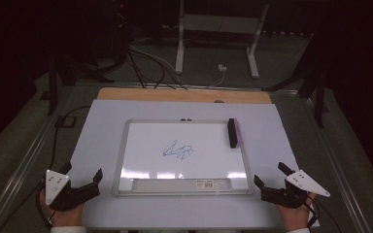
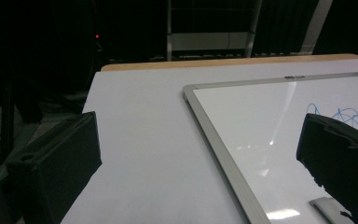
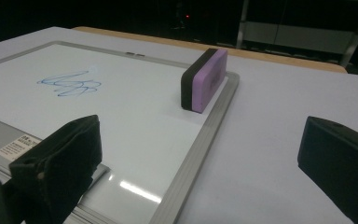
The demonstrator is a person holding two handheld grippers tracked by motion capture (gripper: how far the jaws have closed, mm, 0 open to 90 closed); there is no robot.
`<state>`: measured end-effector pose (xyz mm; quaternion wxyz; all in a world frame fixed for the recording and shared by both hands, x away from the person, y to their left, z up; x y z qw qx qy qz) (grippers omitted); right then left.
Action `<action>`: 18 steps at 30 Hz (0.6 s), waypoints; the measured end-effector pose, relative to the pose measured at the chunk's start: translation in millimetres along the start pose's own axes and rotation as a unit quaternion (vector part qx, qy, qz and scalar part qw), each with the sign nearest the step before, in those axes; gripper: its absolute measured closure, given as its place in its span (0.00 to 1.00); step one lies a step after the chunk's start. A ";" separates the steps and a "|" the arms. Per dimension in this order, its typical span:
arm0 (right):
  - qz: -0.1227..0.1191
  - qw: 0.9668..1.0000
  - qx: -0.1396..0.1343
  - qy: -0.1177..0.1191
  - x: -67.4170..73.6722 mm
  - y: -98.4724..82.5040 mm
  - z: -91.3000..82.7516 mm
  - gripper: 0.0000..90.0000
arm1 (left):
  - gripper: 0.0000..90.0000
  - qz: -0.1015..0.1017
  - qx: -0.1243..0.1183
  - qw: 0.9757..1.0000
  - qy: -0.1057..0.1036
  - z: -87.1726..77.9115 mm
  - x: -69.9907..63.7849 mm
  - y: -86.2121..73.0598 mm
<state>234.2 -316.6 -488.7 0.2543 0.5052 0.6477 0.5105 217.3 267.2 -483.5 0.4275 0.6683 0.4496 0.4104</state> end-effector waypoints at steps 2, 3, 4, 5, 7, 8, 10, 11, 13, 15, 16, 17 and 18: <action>0.000 1.000 0.000 0.001 -0.8 -0.5 0.2 0.00 | 0.01 0.003 0.003 1.000 0.001 0.8 -0.9 -0.2; 0.002 1.000 0.000 -0.002 -3.2 -0.8 -0.3 0.00 | 0.01 0.004 0.005 1.000 0.001 1.2 -1.6 -0.4; 0.003 1.000 -0.002 -0.006 -4.1 -0.6 -1.0 0.00 | 0.01 0.010 0.010 1.000 0.004 2.0 -2.4 -0.6; 0.005 1.000 -0.005 -0.010 -4.9 -0.1 -1.7 0.00 | 0.01 0.010 0.010 1.000 0.004 2.0 -2.4 -0.6; 0.008 1.000 -0.008 -0.012 -5.9 0.9 -2.5 0.00 | 0.01 0.008 0.011 1.000 0.005 2.1 -2.3 -1.3; 0.008 1.000 -0.008 -0.012 -5.9 0.9 -2.5 0.00 | 0.01 0.008 0.012 1.000 0.005 1.9 -2.2 -1.7; 0.006 1.000 -0.011 -0.014 -4.0 2.6 -2.9 0.00 | 0.01 0.005 0.013 1.000 0.005 1.8 -2.1 -2.8; 0.003 1.000 -0.012 -0.014 -2.9 3.1 -2.8 0.00 | 0.01 0.007 0.014 1.000 0.005 1.5 -1.9 -3.3; 0.001 1.000 -0.011 -0.013 -1.4 3.9 -1.9 0.00 | 0.01 0.008 0.014 1.000 0.005 1.6 -1.5 -3.4; 0.000 1.000 -0.009 -0.013 -1.0 4.0 -1.0 0.00 | 0.01 0.009 0.014 1.000 0.006 2.1 -1.5 -3.4; -0.001 1.000 -0.007 -0.014 -0.5 4.2 -0.2 0.00 | 0.01 0.009 0.015 1.000 0.006 2.5 -1.6 -3.6; -0.001 1.000 -0.006 -0.015 -0.5 4.6 0.4 0.00 | 0.01 0.009 0.016 1.000 0.006 2.7 -1.7 -3.9; 0.003 1.000 -0.004 -0.016 -0.8 6.2 1.4 0.00 | 0.01 0.009 0.016 1.000 0.006 2.8 -1.8 -4.3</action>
Point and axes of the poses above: each handheld gripper's, and its own axes: z roughly forward along the jaws, y roughly out of its top, x roughly to its left, the point moved 2 cm from there along z, roughly forward along the jaws, and after that the axes turned 11 degrees about z, right-handed, at the moved point
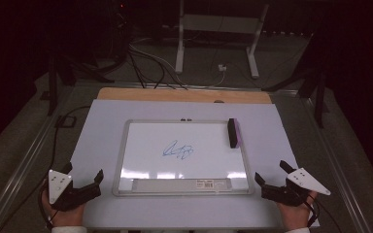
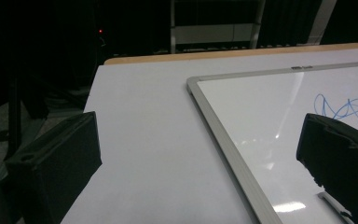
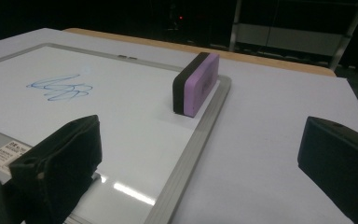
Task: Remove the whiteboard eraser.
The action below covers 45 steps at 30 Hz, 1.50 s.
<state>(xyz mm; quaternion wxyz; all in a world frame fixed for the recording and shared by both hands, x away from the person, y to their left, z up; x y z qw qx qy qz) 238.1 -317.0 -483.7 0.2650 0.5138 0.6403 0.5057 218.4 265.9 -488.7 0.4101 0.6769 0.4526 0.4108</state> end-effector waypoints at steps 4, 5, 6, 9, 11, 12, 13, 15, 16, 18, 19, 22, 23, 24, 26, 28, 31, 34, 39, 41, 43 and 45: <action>0.007 1.000 0.005 -0.004 -0.4 7.7 1.6 0.00 | 0.01 -0.003 0.005 1.000 0.001 0.4 1.0 -2.0; 0.009 1.000 0.006 -0.004 -0.3 11.0 1.9 0.00 | 0.01 -0.003 0.006 1.000 0.002 0.8 1.7 -2.6; 0.010 1.000 0.008 -0.003 -0.2 14.7 2.4 0.00 | 0.01 -0.005 0.008 1.000 0.002 1.2 2.1 -3.5; 0.014 1.000 0.010 -0.001 0.6 21.9 3.1 0.00 | 0.01 -0.006 0.014 1.000 0.002 2.0 2.9 -5.9; 0.017 1.000 0.014 0.003 1.6 33.2 5.0 0.00 | 0.01 -0.010 0.014 1.000 0.005 2.3 4.1 -6.5; 0.017 1.000 0.014 0.003 1.6 33.2 5.0 0.00 | 0.01 -0.010 0.014 1.000 0.005 2.3 4.1 -6.5; 0.020 0.999 0.022 0.011 2.1 41.1 8.7 0.00 | 0.01 -0.011 0.015 1.000 0.006 2.5 4.4 -6.7; 0.018 0.999 0.028 0.013 2.7 45.1 10.9 0.00 | 0.01 -0.012 0.017 1.000 0.005 3.1 4.4 -7.2; 0.014 0.999 0.034 0.017 3.5 49.2 13.2 0.00 | 0.01 -0.012 0.017 1.000 0.005 3.5 4.3 -7.2; 0.006 0.999 0.039 0.020 6.3 57.8 16.8 0.00 | 0.01 -0.010 0.017 1.000 0.005 3.8 4.1 -7.0; -0.001 0.999 0.042 0.018 8.7 66.2 20.3 0.00 | 0.01 -0.010 0.017 1.000 0.004 3.8 3.9 -7.2; -0.004 0.999 0.045 0.017 10.6 77.8 26.4 0.00 | 0.01 -0.009 0.019 1.000 0.002 4.3 3.9 -7.9; -0.003 0.999 0.047 0.016 10.8 81.1 28.7 0.00 | 0.01 -0.010 0.019 1.000 0.001 4.8 3.9 -8.1; 0.000 0.999 0.048 0.018 11.1 84.1 31.1 0.00 | 0.01 -0.010 0.019 1.000 0.001 5.3 3.7 -8.3; 0.003 0.998 0.053 0.018 11.8 89.3 36.8 0.00 | 0.01 -0.009 0.021 1.000 -0.001 5.6 3.6 -8.6; 0.003 0.998 0.053 0.019 12.2 91.6 39.4 0.00 | 0.01 -0.009 0.020 1.000 0.000 5.9 3.3 -8.1; 0.003 0.998 0.055 0.019 11.5 99.1 50.3 0.00 | 0.01 -0.009 0.018 1.000 -0.001 7.6 2.3 -6.9; 0.005 0.998 0.056 0.020 9.4 101.3 56.4 0.00 | 0.01 -0.006 0.022 1.000 -0.005 10.8 0.0 -7.0; 0.012 0.997 0.068 0.024 2.9 105.5 79.3 0.00 | 0.01 -0.003 0.022 1.000 -0.005 11.9 -1.4 -6.5; 0.012 0.997 0.069 0.028 3.5 109.4 84.5 0.00 | 0.01 -0.005 0.022 1.000 -0.003 11.4 -0.6 -7.2; 0.010 0.997 0.069 0.029 4.1 111.5 86.9 0.00 | 0.01 -0.007 0.022 1.000 -0.002 11.0 0.4 -7.4; 0.004 0.997 0.071 0.023 5.5 117.2 94.9 0.00 | 0.01 -0.007 0.021 1.000 -0.001 10.9 0.9 -7.2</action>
Point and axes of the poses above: each handheld gripper's, and its own axes: z roughly forward along the jaws, y roughly out of its top, x roughly to its left, the point moved 2 cm from there along z, roughly forward along the jaws, and after that the axes turned 11 degrees about z, right-handed, at the moved point
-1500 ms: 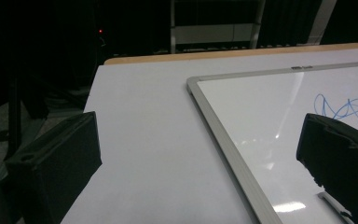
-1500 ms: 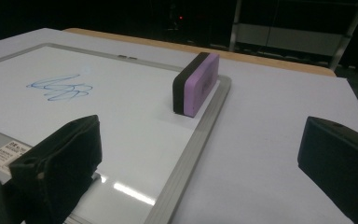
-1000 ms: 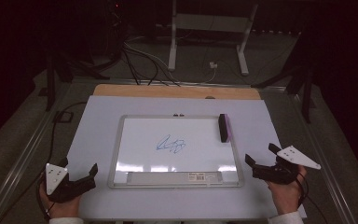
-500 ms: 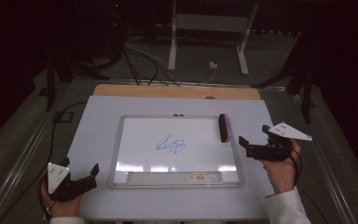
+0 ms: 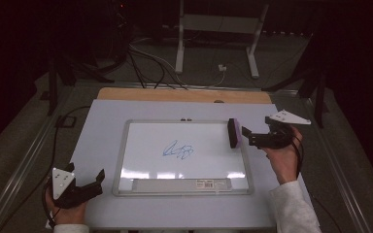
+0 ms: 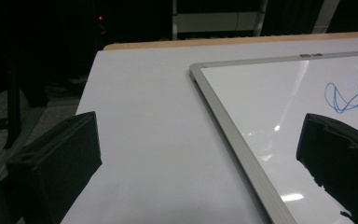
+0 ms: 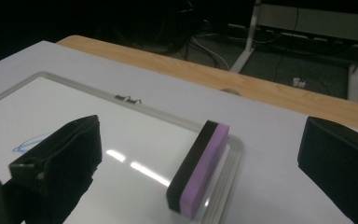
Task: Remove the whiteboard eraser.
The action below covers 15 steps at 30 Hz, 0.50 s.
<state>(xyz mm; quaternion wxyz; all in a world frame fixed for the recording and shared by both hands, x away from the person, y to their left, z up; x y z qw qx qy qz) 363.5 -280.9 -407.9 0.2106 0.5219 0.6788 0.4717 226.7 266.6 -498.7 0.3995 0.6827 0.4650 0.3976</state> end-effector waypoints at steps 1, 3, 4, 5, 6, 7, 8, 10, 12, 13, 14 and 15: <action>0.000 1.000 0.000 -0.001 0.1 1.9 2.4 0.00 | 0.01 0.000 0.001 1.000 -0.001 0.3 -0.5 0.0; -0.001 1.000 0.002 -0.002 -0.2 5.0 7.8 0.00 | 0.01 0.001 0.001 1.000 -0.001 0.5 -0.8 0.1; -0.002 1.000 0.003 -0.002 -0.7 6.2 10.7 0.00 | 0.01 0.001 0.001 1.000 -0.001 0.5 -0.9 0.2; -0.002 1.000 0.004 -0.004 -1.3 7.3 13.5 0.00 | 0.01 0.002 0.001 1.000 -0.001 0.4 -0.9 0.4; -0.002 1.000 0.004 -0.004 -1.3 7.3 13.5 0.00 | 0.01 0.002 0.001 1.000 -0.001 0.4 -0.9 0.4; -0.002 1.000 0.005 -0.003 -2.1 8.1 16.1 0.00 | 0.01 0.002 0.001 1.000 -0.001 0.2 -0.8 0.4; -0.002 1.000 0.011 -0.004 -3.5 9.0 21.7 0.00 | 0.01 0.002 0.001 1.000 -0.001 0.1 -0.7 0.3; -0.002 1.000 0.014 -0.007 -4.3 8.9 24.7 0.00 | 0.01 0.002 0.001 1.000 0.000 0.3 -0.5 0.1; -0.002 1.000 0.020 -0.007 -6.6 8.1 30.9 0.00 | 0.01 0.002 0.002 1.000 -0.001 0.9 -0.8 -0.1; 0.000 1.000 0.022 -0.006 -8.1 7.3 34.0 0.00 | 0.01 0.003 0.001 1.000 -0.002 1.2 -0.9 -0.1; 0.001 1.000 0.022 -0.004 -9.9 6.3 37.1 0.00 | 0.01 0.004 0.002 1.000 -0.002 1.3 -0.9 -0.1; 0.010 0.999 0.035 -0.004 -13.1 3.9 44.8 0.00 | 0.01 0.004 0.002 1.000 -0.002 1.4 -0.9 -0.1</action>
Point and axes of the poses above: each handheld gripper's, and its own axes: z roughly forward along the jaws, y roughly out of its top, x roughly to its left, the point moved 2 cm from there along z, roughly forward along the jaws, and after that the axes turned 11 degrees about z, right-handed, at the moved point
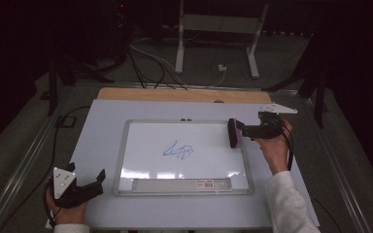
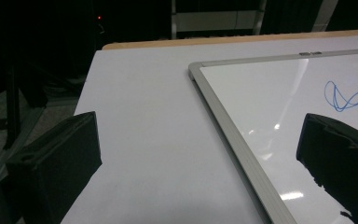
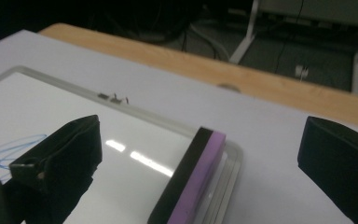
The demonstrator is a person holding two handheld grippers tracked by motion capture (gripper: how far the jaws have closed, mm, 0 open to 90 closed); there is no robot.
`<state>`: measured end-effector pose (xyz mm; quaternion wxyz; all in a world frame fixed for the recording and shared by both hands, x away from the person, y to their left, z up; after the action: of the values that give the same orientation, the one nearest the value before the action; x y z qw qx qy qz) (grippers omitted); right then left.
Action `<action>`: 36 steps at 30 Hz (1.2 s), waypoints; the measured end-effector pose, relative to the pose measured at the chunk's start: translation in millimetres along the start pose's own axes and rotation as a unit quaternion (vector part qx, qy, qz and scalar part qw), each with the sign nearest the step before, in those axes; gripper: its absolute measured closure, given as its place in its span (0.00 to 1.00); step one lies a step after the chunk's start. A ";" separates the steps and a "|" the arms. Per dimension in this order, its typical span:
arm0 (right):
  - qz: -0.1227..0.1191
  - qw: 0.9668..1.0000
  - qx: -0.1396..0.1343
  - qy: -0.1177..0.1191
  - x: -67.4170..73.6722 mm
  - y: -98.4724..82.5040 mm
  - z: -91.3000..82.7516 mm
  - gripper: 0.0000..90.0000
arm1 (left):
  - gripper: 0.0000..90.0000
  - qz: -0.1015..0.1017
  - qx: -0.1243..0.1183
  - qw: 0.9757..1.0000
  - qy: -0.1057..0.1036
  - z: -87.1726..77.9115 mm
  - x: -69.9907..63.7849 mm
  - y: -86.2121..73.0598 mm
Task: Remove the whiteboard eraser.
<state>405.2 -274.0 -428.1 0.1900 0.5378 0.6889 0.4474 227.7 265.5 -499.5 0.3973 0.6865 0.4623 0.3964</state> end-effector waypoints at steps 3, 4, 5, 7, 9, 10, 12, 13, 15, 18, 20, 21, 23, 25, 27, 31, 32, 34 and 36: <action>0.002 1.000 0.015 -0.003 -2.0 -1.8 8.1 0.00 | 0.01 -0.002 -0.001 1.000 0.001 -0.4 0.1 0.2; 0.004 1.000 0.030 -0.003 -3.1 -3.1 15.8 0.01 | 0.01 -0.001 -0.001 1.000 0.001 -0.7 0.2 0.2; 0.005 0.999 0.036 -0.005 -3.3 -3.7 19.2 0.01 | 0.01 -0.002 -0.001 1.000 0.001 -0.8 0.3 0.2; 0.014 0.999 0.046 -0.003 -3.6 -5.7 24.8 0.04 | 0.01 -0.002 -0.001 1.000 0.001 -1.0 0.5 0.1; 0.028 0.998 0.059 -0.002 -4.8 -7.7 29.7 0.07 | 0.01 -0.003 -0.002 1.000 0.000 -0.8 0.5 -0.1; 0.034 0.997 0.067 -0.003 -5.5 -8.9 32.2 0.09 | 0.01 -0.003 -0.002 1.000 -0.001 -0.7 0.4 -0.1; 0.043 0.996 0.080 0.001 -7.4 -11.4 36.8 0.14 | 0.01 -0.003 -0.002 1.000 -0.001 -0.6 0.4 0.0; 0.050 0.995 0.085 0.002 -8.8 -12.5 38.4 0.18 | 0.01 -0.002 -0.002 1.000 -0.002 -0.6 0.4 0.0; 0.057 0.995 0.087 0.003 -10.6 -13.4 39.6 0.23 | 0.01 -0.002 -0.003 1.000 -0.001 -0.9 0.5 0.1; 0.077 0.993 0.092 0.009 -14.5 -16.8 40.6 0.47 | 0.01 -0.003 -0.004 1.000 -0.001 -1.2 0.9 0.2; 0.082 0.992 0.100 -0.001 -15.4 -18.0 41.7 0.58 | 0.01 -0.003 -0.003 1.000 -0.001 -0.9 0.7 0.2; 0.085 0.991 0.101 -0.005 -16.3 -18.3 42.0 0.62 | 0.01 -0.002 -0.002 1.000 -0.002 -0.7 0.5 0.0; 0.092 0.990 0.109 -0.005 -18.0 -19.6 42.5 0.70 | 0.01 -0.002 -0.001 1.000 -0.002 -1.2 -0.2 -0.6; 0.096 0.988 0.118 -0.005 -19.1 -21.7 43.1 0.75 | 0.01 -0.002 -0.001 1.000 -0.002 -2.9 0.5 -0.9; 0.099 0.988 0.123 -0.009 -19.6 -23.0 43.3 0.77 | 0.01 -0.003 -0.002 1.000 0.000 -4.6 1.6 -1.4; 0.115 0.984 0.136 0.004 -21.9 -29.8 44.7 0.83 | 0.01 -0.006 -0.001 1.000 0.000 -4.4 2.0 -2.0; 0.119 0.983 0.136 0.007 -22.4 -30.2 45.5 0.81 | 0.01 -0.005 -0.001 1.000 0.000 -4.1 1.7 -1.9; 0.122 0.983 0.138 0.008 -22.3 -30.4 46.3 0.78 | 0.01 -0.002 0.000 1.000 -0.001 -3.8 0.6 -1.3; 0.125 0.981 0.146 0.003 -22.0 -31.7 49.5 0.69 | 0.01 0.000 -0.001 1.000 -0.001 -4.3 -0.2 -0.8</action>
<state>431.5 -274.3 -485.1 0.0498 0.6402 0.6746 0.3641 223.5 266.2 -498.7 0.3986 0.6861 0.4619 0.3963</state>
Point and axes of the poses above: each handheld gripper's, and its own axes: z roughly forward along the jaws, y roughly out of its top, x roughly to its left, the point moved 2 cm from there along z, roughly forward along the jaws, and after that the axes turned 11 degrees about z, right-handed, at the moved point
